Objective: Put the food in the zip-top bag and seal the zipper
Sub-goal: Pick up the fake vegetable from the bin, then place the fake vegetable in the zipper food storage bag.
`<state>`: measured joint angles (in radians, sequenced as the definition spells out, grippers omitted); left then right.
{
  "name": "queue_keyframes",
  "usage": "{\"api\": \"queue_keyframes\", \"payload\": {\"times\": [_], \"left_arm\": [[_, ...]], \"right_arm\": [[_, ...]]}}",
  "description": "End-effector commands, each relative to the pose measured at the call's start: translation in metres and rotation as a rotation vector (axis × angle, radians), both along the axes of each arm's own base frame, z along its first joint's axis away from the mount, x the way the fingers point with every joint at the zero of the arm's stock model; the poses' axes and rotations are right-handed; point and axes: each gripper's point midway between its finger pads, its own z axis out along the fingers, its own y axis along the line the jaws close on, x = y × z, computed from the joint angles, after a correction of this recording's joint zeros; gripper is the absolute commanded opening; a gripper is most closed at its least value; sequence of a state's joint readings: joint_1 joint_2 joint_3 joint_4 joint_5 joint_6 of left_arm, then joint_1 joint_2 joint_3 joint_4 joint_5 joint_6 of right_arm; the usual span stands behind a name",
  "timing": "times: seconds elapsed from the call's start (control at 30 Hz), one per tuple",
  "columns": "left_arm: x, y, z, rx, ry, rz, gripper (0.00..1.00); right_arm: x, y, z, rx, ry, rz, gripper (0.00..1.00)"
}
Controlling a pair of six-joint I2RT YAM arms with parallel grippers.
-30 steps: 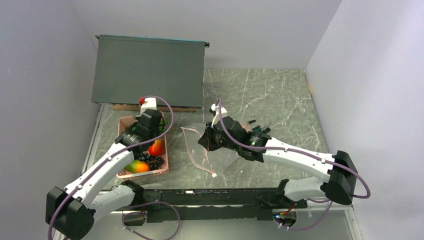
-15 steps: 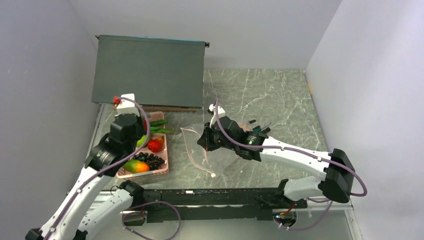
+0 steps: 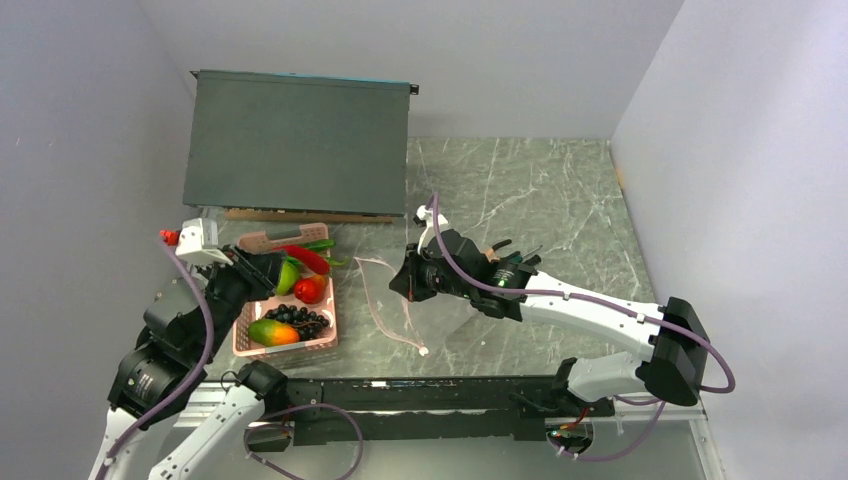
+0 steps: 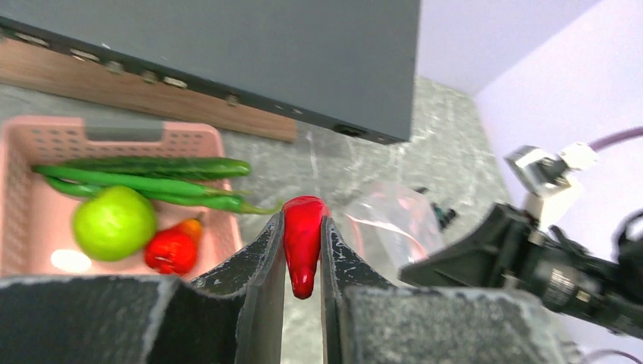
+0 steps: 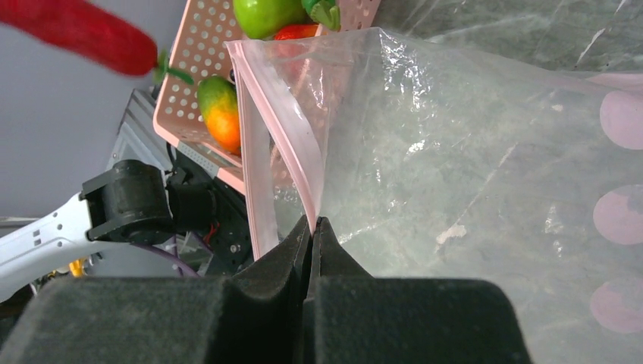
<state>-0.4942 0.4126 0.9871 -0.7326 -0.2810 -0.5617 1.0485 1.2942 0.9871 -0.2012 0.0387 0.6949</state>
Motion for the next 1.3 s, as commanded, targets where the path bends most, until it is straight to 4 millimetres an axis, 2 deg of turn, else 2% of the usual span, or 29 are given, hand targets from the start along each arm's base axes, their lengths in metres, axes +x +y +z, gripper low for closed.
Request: {"api": "queue_keyframes", "payload": {"times": [0.0, 0.17, 0.33, 0.57, 0.83, 1.1, 1.27], "left_arm": [[-0.023, -0.027, 0.023, -0.174, 0.021, -0.147, 0.00], [-0.034, -0.046, 0.034, -0.266, 0.010, -0.258, 0.00], [-0.036, -0.062, 0.029, -0.345, 0.010, -0.329, 0.00], [-0.030, -0.079, 0.010, -0.383, 0.074, -0.376, 0.00], [-0.022, -0.098, -0.009, -0.431, 0.123, -0.436, 0.00], [-0.016, -0.111, -0.029, -0.428, 0.192, -0.471, 0.00], [-0.014, -0.114, -0.038, -0.405, 0.230, -0.477, 0.00]], "right_arm": [[0.001, 0.006, 0.035, 0.092, -0.007, -0.011, 0.00], [-0.003, 0.006, 0.041, 0.119, 0.019, -0.016, 0.00], [-0.012, 0.009, 0.053, 0.184, 0.060, 0.000, 0.00], [-0.015, 0.006, 0.074, 0.248, 0.063, -0.014, 0.00], [-0.003, 0.005, 0.091, 0.315, 0.087, -0.116, 0.00], [0.002, 0.009, 0.108, 0.395, 0.108, -0.211, 0.00], [-0.002, 0.019, 0.116, 0.430, 0.114, -0.213, 0.00]]}}
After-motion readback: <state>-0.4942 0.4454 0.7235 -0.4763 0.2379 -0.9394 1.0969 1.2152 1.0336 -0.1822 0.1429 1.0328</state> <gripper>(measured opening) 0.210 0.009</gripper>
